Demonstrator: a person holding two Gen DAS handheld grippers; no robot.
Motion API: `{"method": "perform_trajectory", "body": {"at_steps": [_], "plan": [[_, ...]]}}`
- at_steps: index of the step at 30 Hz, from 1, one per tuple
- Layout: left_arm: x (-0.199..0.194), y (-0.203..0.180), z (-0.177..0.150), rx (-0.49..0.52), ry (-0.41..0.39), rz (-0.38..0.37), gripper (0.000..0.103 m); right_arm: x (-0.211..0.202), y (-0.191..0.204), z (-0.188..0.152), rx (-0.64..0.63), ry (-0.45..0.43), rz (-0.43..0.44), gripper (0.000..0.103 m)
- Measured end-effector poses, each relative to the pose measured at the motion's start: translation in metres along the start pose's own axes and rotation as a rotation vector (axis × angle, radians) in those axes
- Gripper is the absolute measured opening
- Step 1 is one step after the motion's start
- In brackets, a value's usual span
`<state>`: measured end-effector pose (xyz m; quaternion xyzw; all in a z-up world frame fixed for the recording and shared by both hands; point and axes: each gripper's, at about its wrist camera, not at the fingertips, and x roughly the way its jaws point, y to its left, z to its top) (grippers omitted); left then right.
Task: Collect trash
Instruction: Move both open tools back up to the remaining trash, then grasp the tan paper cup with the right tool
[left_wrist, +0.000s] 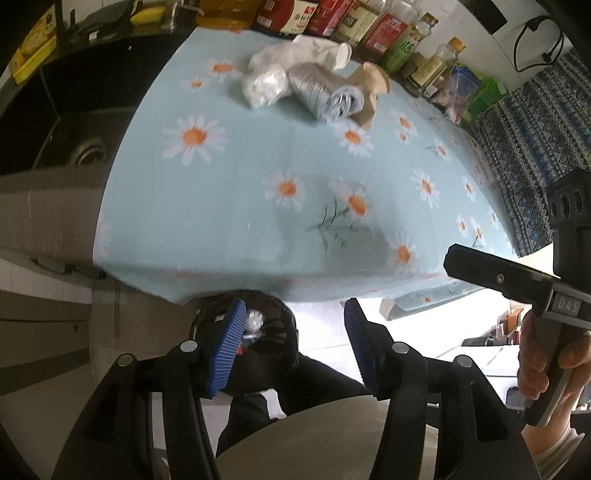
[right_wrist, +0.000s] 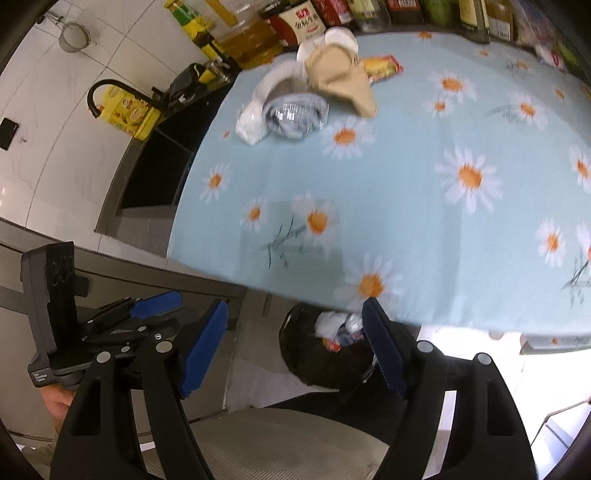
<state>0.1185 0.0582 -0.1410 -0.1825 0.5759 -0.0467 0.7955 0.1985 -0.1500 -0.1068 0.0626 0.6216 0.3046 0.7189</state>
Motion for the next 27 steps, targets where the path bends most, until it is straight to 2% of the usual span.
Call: {"method": "perform_trajectory", "body": {"at_steps": [8, 12, 24, 26, 27], "plan": [[0.000, -0.012, 0.040, -0.001, -0.027, 0.001, 0.054, -0.013, -0.010, 0.050, -0.035, -0.038, -0.021, 0.078], [0.002, -0.017, 0.058, -0.010, -0.040, 0.002, 0.064, -0.012, -0.015, 0.075, -0.053, -0.039, -0.030, 0.080], [0.013, -0.019, 0.099, -0.070, -0.051, 0.022, 0.064, 0.007, -0.019, 0.149, -0.122, -0.024, -0.044, 0.080], [0.014, -0.018, 0.103, -0.079, -0.057, 0.033, 0.064, 0.013, -0.017, 0.161, -0.140, -0.024, -0.048, 0.087], [0.014, -0.017, 0.105, -0.083, -0.058, 0.039, 0.064, 0.016, -0.016, 0.166, -0.147, -0.025, -0.052, 0.088]]}}
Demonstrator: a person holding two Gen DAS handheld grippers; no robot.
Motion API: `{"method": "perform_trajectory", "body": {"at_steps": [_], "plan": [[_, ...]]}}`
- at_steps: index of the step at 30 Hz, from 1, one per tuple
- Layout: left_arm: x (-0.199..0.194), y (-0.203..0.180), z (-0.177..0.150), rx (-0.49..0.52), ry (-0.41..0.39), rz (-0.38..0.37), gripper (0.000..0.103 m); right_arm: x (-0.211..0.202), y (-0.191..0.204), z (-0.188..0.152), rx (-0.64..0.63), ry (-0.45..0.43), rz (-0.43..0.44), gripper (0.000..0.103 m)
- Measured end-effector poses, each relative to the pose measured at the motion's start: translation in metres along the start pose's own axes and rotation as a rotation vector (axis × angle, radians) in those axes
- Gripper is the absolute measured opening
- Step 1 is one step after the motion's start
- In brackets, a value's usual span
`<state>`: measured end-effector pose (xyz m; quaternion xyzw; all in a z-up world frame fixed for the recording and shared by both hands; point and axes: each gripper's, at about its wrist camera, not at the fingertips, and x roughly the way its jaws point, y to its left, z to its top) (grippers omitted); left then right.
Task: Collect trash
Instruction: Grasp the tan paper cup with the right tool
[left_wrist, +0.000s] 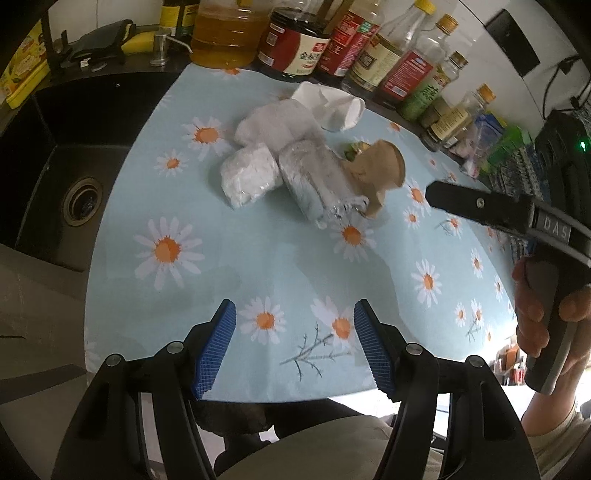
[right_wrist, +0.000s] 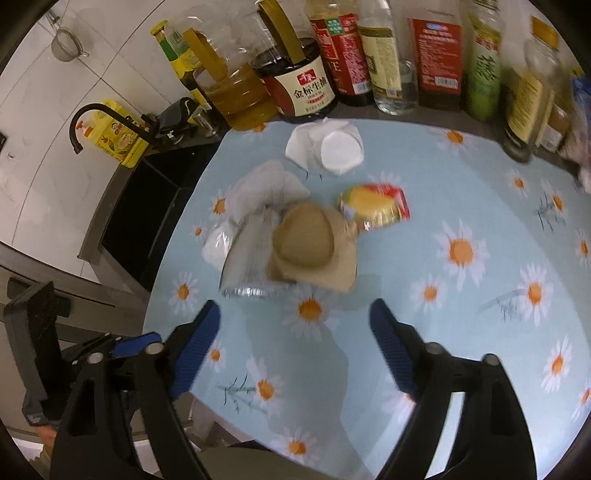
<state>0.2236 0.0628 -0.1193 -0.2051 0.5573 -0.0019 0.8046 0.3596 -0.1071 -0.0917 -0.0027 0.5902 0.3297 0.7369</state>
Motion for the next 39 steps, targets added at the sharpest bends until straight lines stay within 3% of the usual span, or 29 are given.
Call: {"method": "perform_trajectory", "body": {"at_steps": [7, 16, 22, 25, 28, 39], "plan": [[0.006, 0.003, 0.007, -0.031, 0.007, 0.017, 0.064, 0.027, 0.004, 0.024, -0.060, 0.018, -0.070, 0.088], [0.015, 0.007, 0.014, -0.054, 0.027, 0.038, 0.064, 0.056, -0.002, 0.037, -0.067, 0.052, -0.084, 0.087], [0.023, 0.007, 0.017, -0.052, 0.045, 0.037, 0.064, 0.064, -0.007, 0.037, -0.059, 0.075, -0.092, 0.067], [0.026, 0.007, 0.018, -0.052, 0.049, 0.033, 0.064, 0.062, -0.007, 0.036, -0.071, 0.062, -0.096, 0.064], [0.026, 0.005, 0.019, -0.047, 0.047, 0.031, 0.064, 0.056, -0.003, 0.037, -0.082, 0.045, -0.095, 0.050], [0.028, -0.006, 0.033, -0.014, 0.036, 0.010, 0.064, 0.037, -0.009, 0.026, -0.056, 0.029, -0.069, 0.049]]}}
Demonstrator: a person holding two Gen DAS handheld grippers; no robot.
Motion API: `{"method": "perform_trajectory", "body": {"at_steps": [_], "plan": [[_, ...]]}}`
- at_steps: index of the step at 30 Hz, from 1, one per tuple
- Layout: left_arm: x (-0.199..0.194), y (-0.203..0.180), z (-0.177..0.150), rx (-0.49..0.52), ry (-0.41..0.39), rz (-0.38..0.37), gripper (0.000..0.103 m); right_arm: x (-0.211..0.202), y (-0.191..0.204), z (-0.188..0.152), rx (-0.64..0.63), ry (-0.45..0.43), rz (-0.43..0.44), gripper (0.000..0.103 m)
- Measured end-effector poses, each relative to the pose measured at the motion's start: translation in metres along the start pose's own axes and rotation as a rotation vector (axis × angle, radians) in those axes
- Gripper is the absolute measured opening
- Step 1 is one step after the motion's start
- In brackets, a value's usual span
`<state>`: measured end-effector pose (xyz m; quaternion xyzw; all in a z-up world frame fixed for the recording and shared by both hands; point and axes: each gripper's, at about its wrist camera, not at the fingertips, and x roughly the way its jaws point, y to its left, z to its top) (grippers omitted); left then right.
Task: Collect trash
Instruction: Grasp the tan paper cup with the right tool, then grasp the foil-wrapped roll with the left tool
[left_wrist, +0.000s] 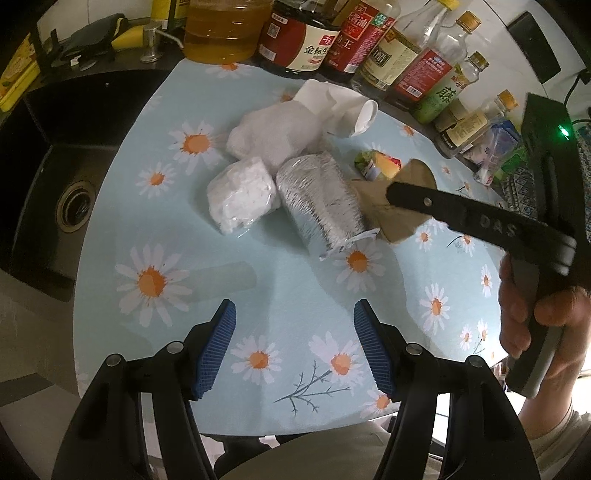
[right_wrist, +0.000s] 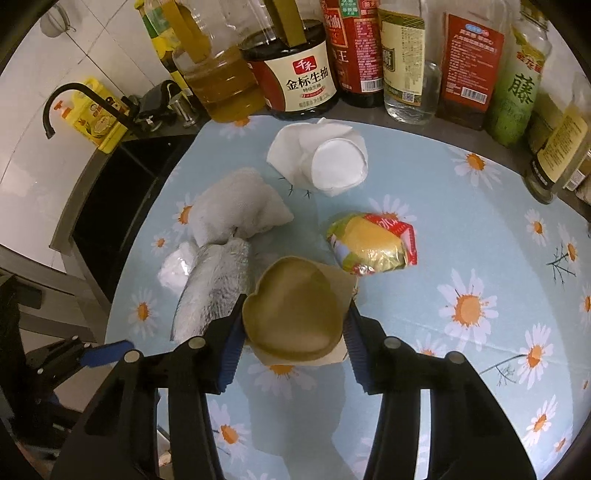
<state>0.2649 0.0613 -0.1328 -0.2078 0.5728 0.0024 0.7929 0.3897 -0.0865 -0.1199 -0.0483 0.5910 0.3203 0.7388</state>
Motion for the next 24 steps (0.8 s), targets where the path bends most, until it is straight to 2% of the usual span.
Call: {"method": "perform_trajectory", "body": {"at_steps": [11, 14, 17, 24], "plan": [[0.004, -0.015, 0.032, -0.005, -0.022, -0.060, 0.064, -0.044, -0.031, -0.013, 0.101, -0.067, -0.006, 0.049], [0.013, -0.017, 0.042, -0.022, -0.006, -0.083, 0.064, -0.050, -0.041, -0.017, 0.124, -0.073, -0.014, 0.049], [0.024, -0.019, 0.052, -0.043, 0.006, -0.099, 0.073, -0.054, -0.050, -0.023, 0.141, -0.070, -0.011, 0.049], [0.048, -0.016, 0.067, -0.089, 0.048, -0.087, 0.073, -0.050, -0.064, -0.032, 0.172, -0.048, -0.002, 0.050]]}}
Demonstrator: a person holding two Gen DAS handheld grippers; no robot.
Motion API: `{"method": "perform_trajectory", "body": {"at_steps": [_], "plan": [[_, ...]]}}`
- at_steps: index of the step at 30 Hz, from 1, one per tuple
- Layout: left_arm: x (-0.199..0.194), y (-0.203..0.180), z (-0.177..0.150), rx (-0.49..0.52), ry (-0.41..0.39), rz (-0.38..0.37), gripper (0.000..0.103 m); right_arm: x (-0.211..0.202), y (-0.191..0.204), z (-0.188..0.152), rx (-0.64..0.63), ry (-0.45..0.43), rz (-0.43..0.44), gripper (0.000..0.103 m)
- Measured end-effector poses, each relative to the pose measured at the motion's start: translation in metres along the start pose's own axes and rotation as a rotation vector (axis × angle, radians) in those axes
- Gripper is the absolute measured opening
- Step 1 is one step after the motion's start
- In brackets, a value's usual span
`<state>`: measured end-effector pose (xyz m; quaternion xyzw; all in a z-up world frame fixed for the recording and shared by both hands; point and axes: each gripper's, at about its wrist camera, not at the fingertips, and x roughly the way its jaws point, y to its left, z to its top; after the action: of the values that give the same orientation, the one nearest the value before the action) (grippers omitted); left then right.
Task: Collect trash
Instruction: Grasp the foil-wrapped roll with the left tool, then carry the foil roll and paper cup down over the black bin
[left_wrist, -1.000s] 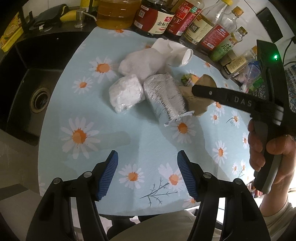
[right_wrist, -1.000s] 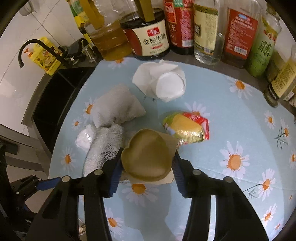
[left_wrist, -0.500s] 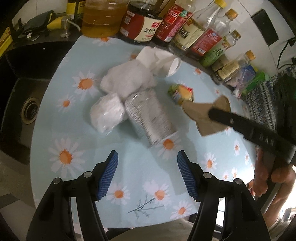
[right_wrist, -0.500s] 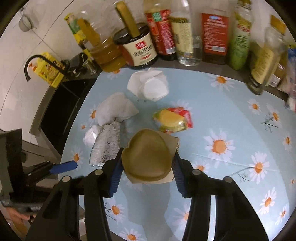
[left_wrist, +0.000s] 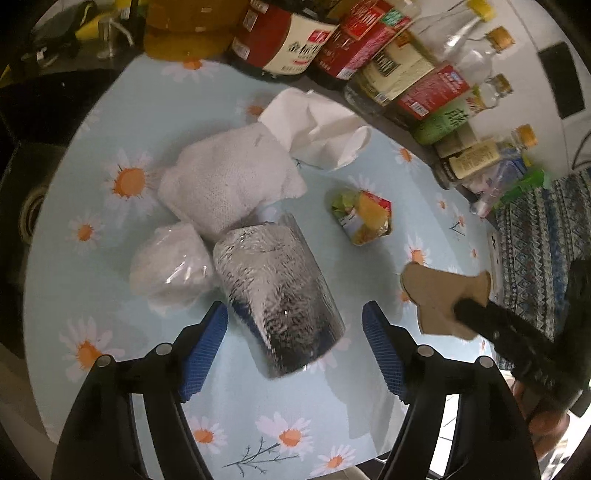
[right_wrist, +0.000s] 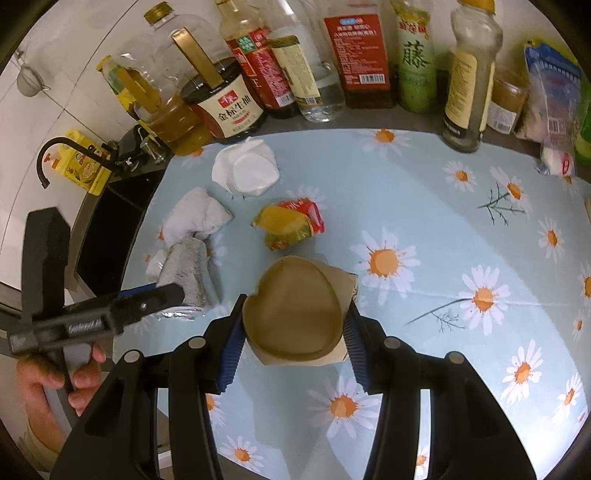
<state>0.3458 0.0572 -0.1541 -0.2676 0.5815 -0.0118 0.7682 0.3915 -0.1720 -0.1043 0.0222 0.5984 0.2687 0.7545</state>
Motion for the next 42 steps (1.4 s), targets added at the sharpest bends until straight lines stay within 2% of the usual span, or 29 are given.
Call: {"method": "perform_trajectory", "body": {"at_steps": [4, 5, 12, 20, 30, 42], "plan": [[0.012, 0.002, 0.006, -0.017, 0.019, 0.006, 0.071, 0.003, -0.005, 0.000, 0.020, 0.004, 0.004, 0.050], [0.015, 0.002, 0.006, -0.017, 0.026, 0.006, 0.066, 0.004, -0.006, 0.000, 0.022, 0.005, 0.005, 0.050], [0.014, 0.001, 0.006, -0.006, 0.017, 0.004, 0.060, 0.007, -0.010, -0.002, 0.034, 0.012, 0.005, 0.050], [0.005, -0.001, -0.004, 0.013, 0.000, -0.020, 0.059, 0.002, -0.003, -0.007, 0.029, 0.006, 0.003, 0.050], [-0.017, -0.003, -0.034, 0.065, -0.027, -0.033, 0.059, -0.007, 0.017, -0.031, 0.015, -0.006, 0.009, 0.050], [-0.045, 0.007, -0.086, 0.111, -0.043, -0.032, 0.059, -0.014, 0.043, -0.079, 0.014, -0.011, 0.017, 0.050]]}}
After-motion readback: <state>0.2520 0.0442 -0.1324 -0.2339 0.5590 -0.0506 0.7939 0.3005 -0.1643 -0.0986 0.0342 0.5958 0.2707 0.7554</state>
